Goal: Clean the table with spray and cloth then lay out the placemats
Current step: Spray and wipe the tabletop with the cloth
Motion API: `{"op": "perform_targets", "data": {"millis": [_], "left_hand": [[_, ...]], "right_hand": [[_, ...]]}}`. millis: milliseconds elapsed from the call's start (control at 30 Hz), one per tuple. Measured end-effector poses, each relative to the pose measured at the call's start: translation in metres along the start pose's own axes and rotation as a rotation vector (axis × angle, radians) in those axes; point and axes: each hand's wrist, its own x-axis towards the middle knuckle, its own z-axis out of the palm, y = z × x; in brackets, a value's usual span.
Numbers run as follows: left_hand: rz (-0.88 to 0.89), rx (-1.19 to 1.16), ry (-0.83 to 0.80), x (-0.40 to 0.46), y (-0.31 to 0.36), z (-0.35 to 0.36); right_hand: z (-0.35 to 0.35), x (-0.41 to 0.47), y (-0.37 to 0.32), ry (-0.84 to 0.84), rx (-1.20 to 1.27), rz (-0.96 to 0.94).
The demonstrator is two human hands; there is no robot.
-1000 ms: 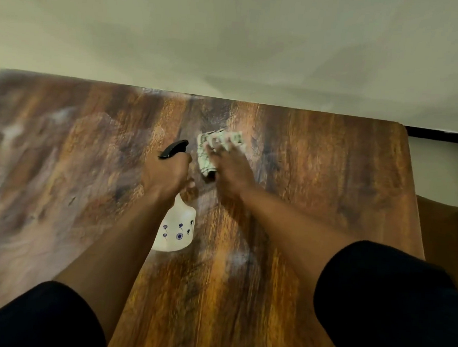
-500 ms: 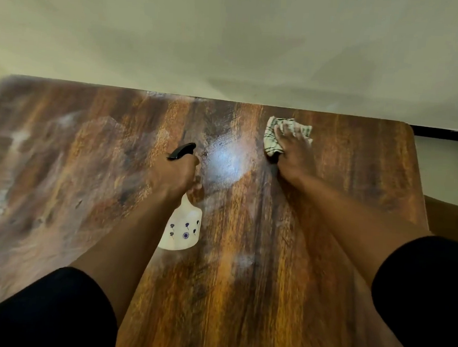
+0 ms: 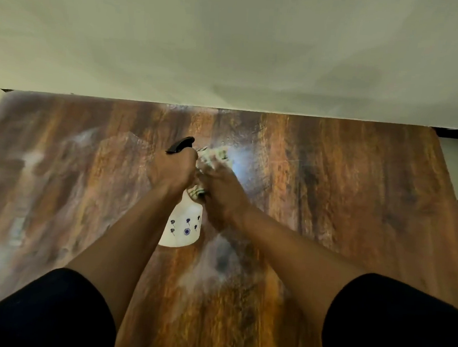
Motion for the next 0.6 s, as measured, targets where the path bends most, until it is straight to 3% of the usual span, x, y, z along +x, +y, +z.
{"op": "perform_targets", "data": {"millis": [167, 367, 600], "left_hand": [[-0.046, 0.024, -0.039, 0.037, 0.003, -0.018], [0.002, 0.065, -0.179, 0.026, 0.031, -0.027], [0.019, 0.050, -0.244, 0.045, 0.029, -0.031]], "right_hand": [[-0.013, 0.014, 0.012, 0.015, -0.028, -0.125], [-0.055, 0.048, 0.064, 0.175, -0.050, 0.302], [-0.065, 0.069, 0.088, 0.335, -0.045, 0.637]]}}
